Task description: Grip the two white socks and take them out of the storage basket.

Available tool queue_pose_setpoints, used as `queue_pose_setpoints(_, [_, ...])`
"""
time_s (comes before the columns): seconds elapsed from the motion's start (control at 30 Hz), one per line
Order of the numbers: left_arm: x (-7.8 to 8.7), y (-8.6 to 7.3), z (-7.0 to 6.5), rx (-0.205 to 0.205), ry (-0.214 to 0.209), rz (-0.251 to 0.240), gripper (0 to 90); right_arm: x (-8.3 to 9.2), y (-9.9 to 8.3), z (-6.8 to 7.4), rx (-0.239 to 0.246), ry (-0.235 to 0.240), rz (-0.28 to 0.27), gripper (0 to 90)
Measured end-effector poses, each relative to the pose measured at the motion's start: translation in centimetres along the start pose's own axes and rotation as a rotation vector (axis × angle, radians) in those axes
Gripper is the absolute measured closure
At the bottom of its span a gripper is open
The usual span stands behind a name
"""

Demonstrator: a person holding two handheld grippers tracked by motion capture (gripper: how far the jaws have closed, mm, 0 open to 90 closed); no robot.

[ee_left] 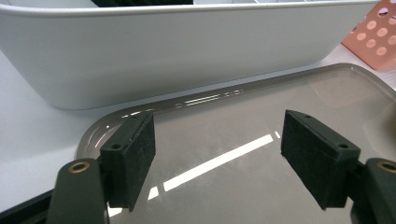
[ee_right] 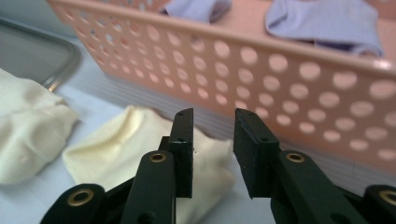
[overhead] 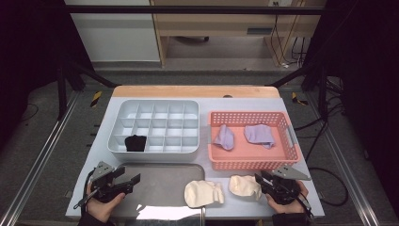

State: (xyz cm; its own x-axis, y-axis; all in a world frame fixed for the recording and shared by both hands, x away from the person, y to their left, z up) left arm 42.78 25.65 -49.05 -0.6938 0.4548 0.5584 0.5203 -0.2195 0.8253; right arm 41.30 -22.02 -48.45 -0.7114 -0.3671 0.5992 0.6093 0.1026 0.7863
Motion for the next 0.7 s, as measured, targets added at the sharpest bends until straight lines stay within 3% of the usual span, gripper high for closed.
queue_pose_setpoints(0.17, [-0.2,-0.1,-0.2,-0.007,-0.003,0.009,25.6,-1.4,-1.3,-0.2,-0.002,-0.009,0.098,68.9])
queue_pose_setpoints(0.27, [-0.1,0.0,-0.2,-0.005,-0.004,0.007,25.6,-2.2,-1.8,-0.2,-0.009,-0.007,0.144,73.7])
queue_pose_setpoints(0.4, [-0.2,0.0,-0.2,-0.007,-0.002,0.009,25.6,-2.0,-1.6,-0.2,-0.008,-0.001,0.146,85.0])
queue_pose_setpoints(0.57, [-0.3,0.0,-0.2,-0.006,-0.003,0.012,25.7,-1.5,-0.4,-0.4,0.004,-0.015,0.101,85.5])
queue_pose_setpoints(0.7, [-0.2,0.0,-0.2,-0.003,-0.006,0.011,25.7,-1.9,0.0,-0.7,0.056,-0.059,0.093,83.8])
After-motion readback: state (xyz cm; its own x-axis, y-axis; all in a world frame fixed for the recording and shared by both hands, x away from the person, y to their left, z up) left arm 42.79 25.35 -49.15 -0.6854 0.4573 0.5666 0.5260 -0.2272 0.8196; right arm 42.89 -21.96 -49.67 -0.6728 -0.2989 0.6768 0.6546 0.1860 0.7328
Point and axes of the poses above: each handheld gripper's, and its own axes: x roughly backward along the jaws, y roughly out of its top, z roughly to its left, the point moved 5 cm from there along -x, roughly forward along the jaws, and after that the axes turned 6 degrees about -x, right-handed, at the moved point
